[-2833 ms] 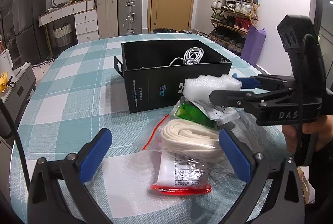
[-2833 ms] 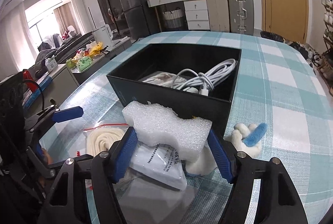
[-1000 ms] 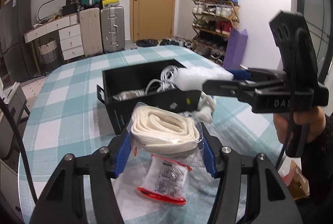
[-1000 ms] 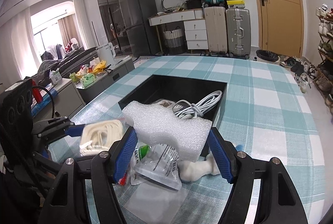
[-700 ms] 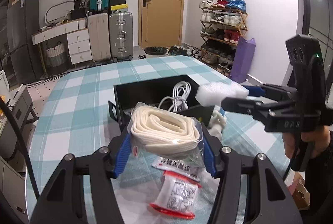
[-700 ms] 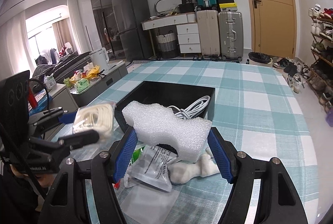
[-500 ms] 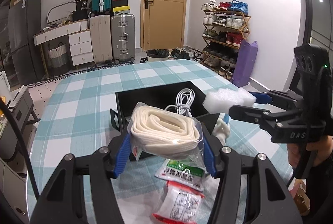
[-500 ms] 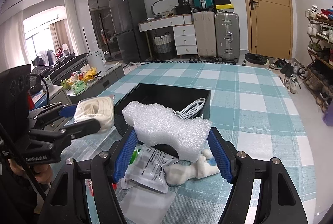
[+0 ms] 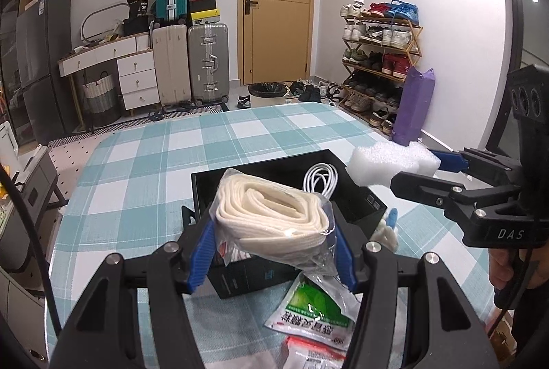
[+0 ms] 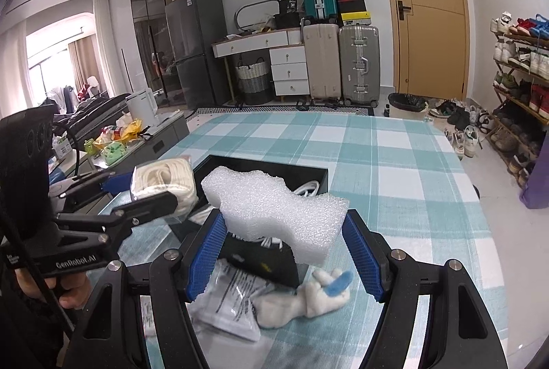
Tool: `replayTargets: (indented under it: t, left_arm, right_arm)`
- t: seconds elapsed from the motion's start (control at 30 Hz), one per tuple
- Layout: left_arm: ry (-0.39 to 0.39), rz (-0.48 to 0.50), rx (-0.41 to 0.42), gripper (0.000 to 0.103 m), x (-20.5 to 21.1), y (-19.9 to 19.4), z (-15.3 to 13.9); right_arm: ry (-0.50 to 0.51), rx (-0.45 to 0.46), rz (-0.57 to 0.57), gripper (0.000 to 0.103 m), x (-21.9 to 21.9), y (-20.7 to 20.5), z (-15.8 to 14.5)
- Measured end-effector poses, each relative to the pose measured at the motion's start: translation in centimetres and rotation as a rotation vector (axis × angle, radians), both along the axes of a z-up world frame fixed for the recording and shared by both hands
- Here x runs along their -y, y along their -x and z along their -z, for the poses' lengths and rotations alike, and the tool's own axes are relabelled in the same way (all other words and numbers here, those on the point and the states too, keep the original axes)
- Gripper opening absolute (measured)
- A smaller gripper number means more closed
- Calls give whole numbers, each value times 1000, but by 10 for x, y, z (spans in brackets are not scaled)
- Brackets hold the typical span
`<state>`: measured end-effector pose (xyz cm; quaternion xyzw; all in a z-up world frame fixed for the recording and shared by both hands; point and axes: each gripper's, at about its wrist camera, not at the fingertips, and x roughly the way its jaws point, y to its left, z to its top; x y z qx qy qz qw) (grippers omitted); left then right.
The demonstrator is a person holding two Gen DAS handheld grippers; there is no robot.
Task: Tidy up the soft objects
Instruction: 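Carry the foam block and rope bag over the box with both grippers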
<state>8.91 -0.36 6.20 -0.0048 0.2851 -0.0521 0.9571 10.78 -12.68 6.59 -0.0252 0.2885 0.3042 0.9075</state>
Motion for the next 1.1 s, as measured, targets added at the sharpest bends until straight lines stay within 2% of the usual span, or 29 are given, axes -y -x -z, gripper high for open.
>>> replayTargets:
  t: [0.33,0.63,1.1]
  left_arm:
    - [-4,-16,-21,59,-2,-19,10]
    - [-23,-16,-40,59,-4,-29,22]
    - [-17,-4,-57,59,-6,-38,29]
  right_arm:
    - [65,2,-1,71,-28,-25,-3]
    - [138,-4,-15,71,-53,-50,9]
    - [180,-7,-59,71,-77,-76,26]
